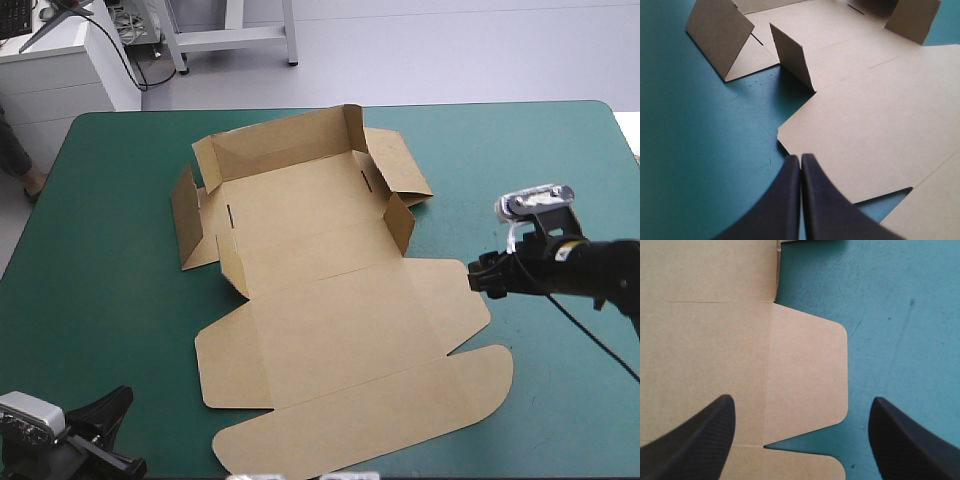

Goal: Fold the box

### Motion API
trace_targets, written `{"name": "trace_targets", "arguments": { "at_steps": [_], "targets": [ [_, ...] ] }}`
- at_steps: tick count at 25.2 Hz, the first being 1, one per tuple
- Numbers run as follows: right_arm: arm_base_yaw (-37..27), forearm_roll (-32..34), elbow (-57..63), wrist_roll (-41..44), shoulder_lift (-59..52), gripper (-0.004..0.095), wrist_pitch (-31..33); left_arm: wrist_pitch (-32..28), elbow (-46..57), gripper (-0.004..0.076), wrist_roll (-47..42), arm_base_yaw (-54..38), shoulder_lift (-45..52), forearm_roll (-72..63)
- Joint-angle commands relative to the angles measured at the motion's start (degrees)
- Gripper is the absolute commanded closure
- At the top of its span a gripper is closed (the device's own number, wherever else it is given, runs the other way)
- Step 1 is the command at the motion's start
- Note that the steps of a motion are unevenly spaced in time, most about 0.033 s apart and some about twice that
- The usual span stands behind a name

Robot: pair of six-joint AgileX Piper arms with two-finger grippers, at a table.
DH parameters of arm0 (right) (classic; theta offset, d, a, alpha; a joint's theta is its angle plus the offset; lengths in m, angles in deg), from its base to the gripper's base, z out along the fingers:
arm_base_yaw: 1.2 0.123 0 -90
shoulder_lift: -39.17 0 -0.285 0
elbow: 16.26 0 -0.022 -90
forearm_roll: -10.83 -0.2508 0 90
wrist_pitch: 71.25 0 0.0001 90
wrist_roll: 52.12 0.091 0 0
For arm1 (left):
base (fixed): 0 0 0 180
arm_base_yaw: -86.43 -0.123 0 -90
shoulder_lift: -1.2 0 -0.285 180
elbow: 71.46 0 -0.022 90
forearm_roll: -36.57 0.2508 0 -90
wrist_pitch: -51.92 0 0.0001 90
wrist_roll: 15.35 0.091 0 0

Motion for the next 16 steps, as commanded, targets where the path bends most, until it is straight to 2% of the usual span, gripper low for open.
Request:
{"name": "trace_targets", "arguments": {
  "at_steps": [1,7,11,16],
  "targets": [
    [0.31,-0.86,-8.54,-2.62,7.4,0.0242,1.74,-3.92,-1.22,0.0732,0.04,0.15,-1.06,-0.66],
    [0.57,-0.74,-20.94,-4.13,18.58,0.0283,6.19,-3.92,-1.22,0.0732,0.04,0.15,-1.06,-0.66],
    [3.78,0.42,-30.13,-4.95,26.1,0.0283,10.25,-3.92,-1.22,0.0732,0.04,0.15,-1.06,-0.66],
    [9.48,6.87,-40.17,-2.55,36.17,0.0282,12.25,-3.92,-1.22,0.0732,0.04,0.15,-1.06,-0.66]
  ]
}}
